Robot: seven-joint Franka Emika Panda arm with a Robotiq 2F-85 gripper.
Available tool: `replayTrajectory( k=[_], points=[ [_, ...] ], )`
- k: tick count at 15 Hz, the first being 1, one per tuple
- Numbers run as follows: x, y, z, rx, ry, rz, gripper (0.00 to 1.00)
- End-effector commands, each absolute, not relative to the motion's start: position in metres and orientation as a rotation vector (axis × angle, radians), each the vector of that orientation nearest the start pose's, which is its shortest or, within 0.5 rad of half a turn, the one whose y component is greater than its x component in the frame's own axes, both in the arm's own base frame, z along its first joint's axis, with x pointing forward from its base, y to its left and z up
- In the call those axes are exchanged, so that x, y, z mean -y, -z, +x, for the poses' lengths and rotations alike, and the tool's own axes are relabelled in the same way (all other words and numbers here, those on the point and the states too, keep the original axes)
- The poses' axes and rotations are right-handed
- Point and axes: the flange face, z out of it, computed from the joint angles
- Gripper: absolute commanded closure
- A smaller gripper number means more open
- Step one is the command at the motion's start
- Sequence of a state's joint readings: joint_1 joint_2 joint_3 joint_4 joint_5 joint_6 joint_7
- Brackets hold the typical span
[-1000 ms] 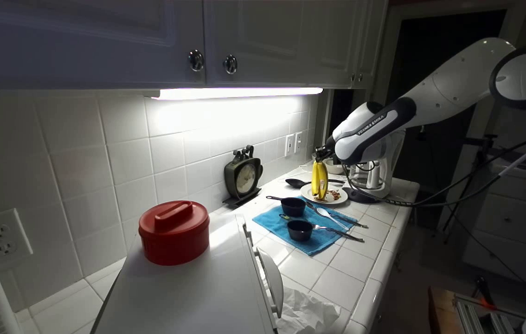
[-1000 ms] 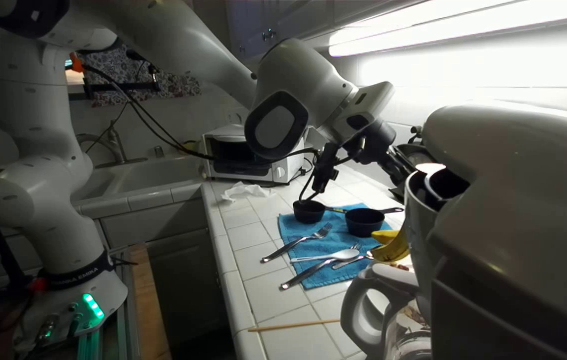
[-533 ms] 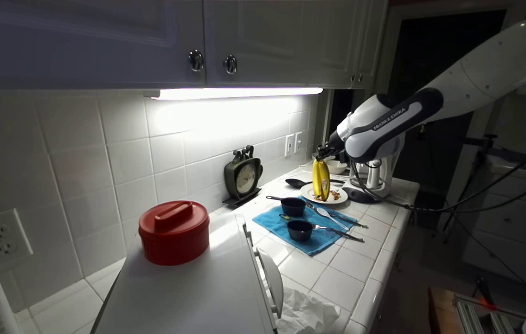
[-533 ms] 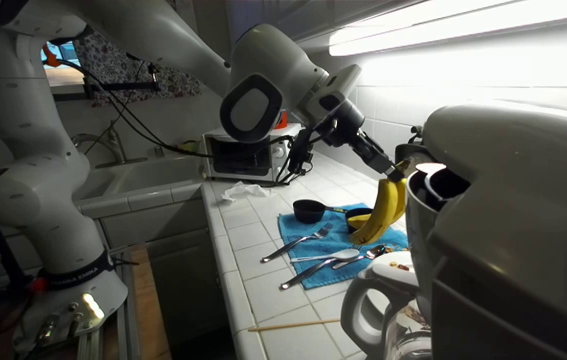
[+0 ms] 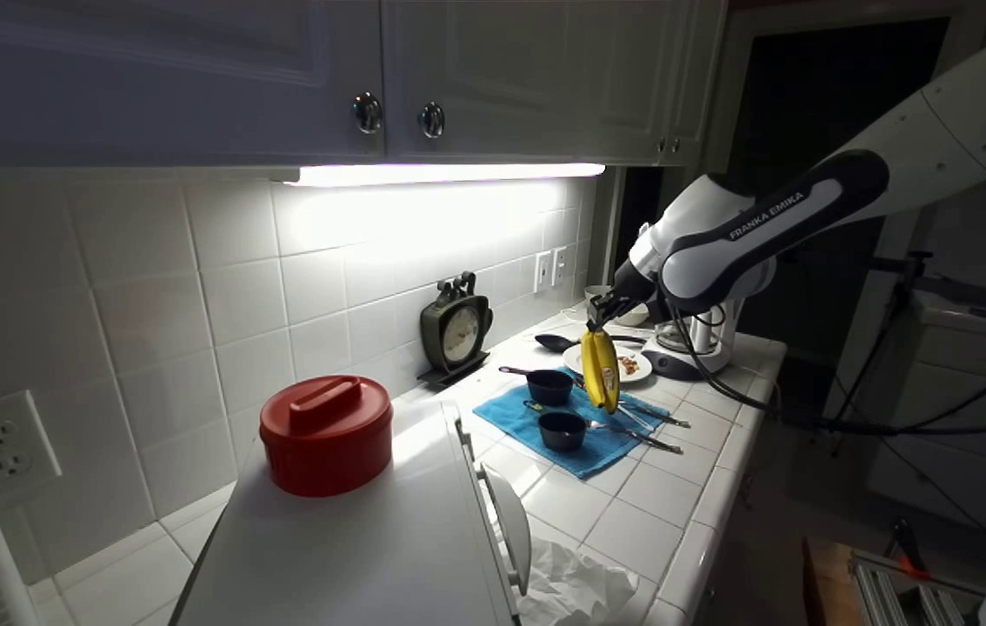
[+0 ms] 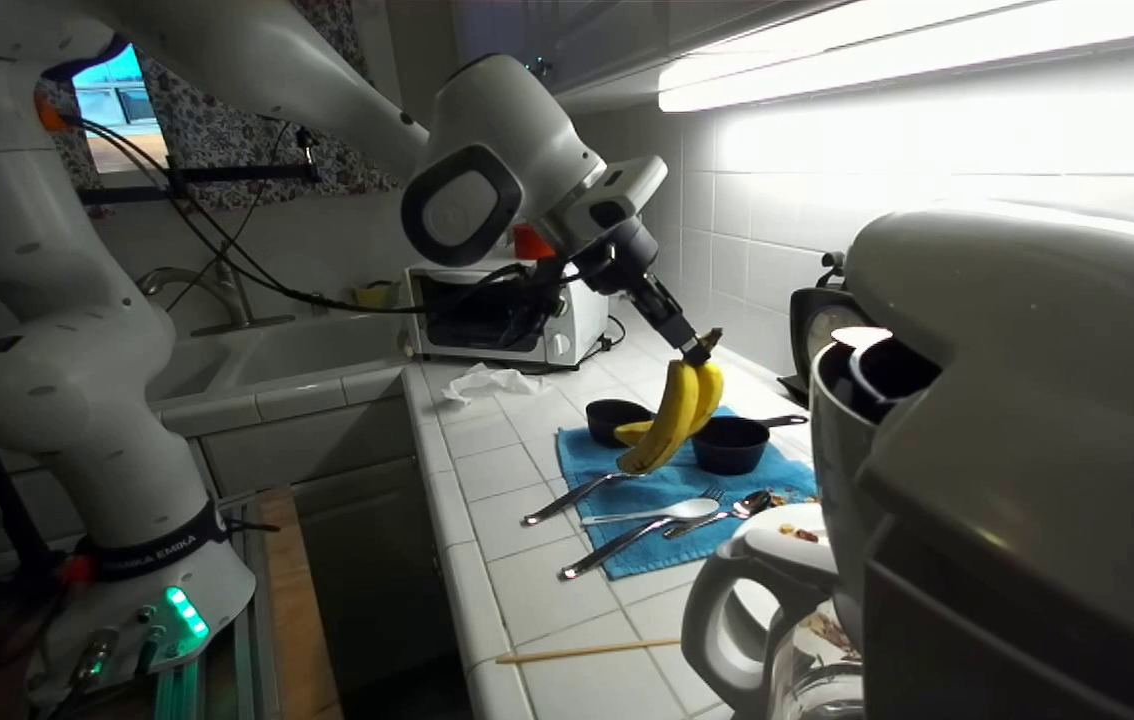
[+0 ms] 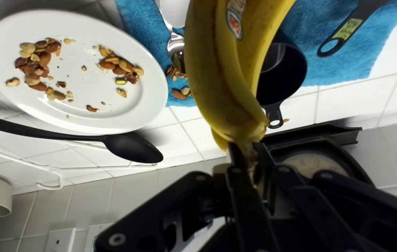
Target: Remove the bananas from the white plate and put them on the blue towel
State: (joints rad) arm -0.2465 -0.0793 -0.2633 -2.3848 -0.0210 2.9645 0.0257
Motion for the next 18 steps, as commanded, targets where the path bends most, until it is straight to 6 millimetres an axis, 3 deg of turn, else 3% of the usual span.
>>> replayTrajectory(
  k=[1,6,7,8,10,18],
  points=[
    [0.25,-0.423,0.45,-0.752,0.95,-3.031,0.94],
    [0.255,-0.409,0.445,-0.756,0.883,-3.056,0.93],
    [0.257,-0.407,0.444,-0.763,0.879,-3.06,0.83],
    [0.261,-0.407,0.444,-0.776,0.882,-3.061,0.63],
    [0.265,-0.407,0.444,-0.794,0.884,-3.057,0.58],
    [0.273,-0.419,0.431,-0.899,0.865,-3.05,0.03]
  ],
)
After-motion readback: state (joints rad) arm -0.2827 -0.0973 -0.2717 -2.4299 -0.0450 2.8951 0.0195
